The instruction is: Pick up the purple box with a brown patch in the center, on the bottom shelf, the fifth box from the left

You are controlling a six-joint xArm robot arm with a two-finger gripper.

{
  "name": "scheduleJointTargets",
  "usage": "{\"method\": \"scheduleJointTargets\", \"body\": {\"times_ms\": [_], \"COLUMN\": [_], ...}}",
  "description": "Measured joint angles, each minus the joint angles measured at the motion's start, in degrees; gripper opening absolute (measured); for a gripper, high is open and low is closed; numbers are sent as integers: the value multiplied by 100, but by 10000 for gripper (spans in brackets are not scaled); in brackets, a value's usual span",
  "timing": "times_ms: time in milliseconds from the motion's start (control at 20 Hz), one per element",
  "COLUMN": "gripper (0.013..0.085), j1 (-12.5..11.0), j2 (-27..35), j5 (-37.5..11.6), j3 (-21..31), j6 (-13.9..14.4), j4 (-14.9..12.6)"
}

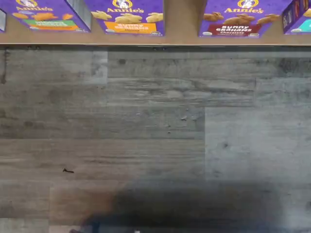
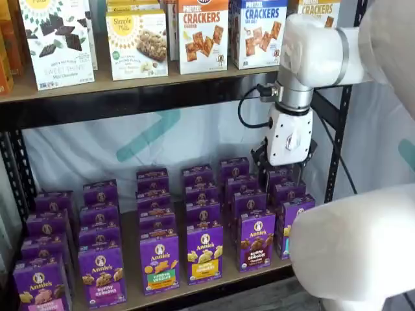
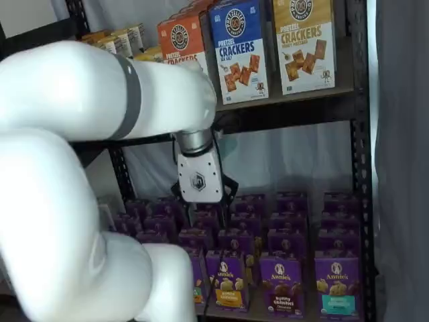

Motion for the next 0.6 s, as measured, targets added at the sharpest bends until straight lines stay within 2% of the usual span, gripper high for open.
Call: {"method": "scheduleJointTargets", "body": {"times_ms": [600], "gripper": [850], "j1": [-104], "j2": [1040], "j5": [-1416], "j3": [346], "j6": [-143], "j4": [-28]}}
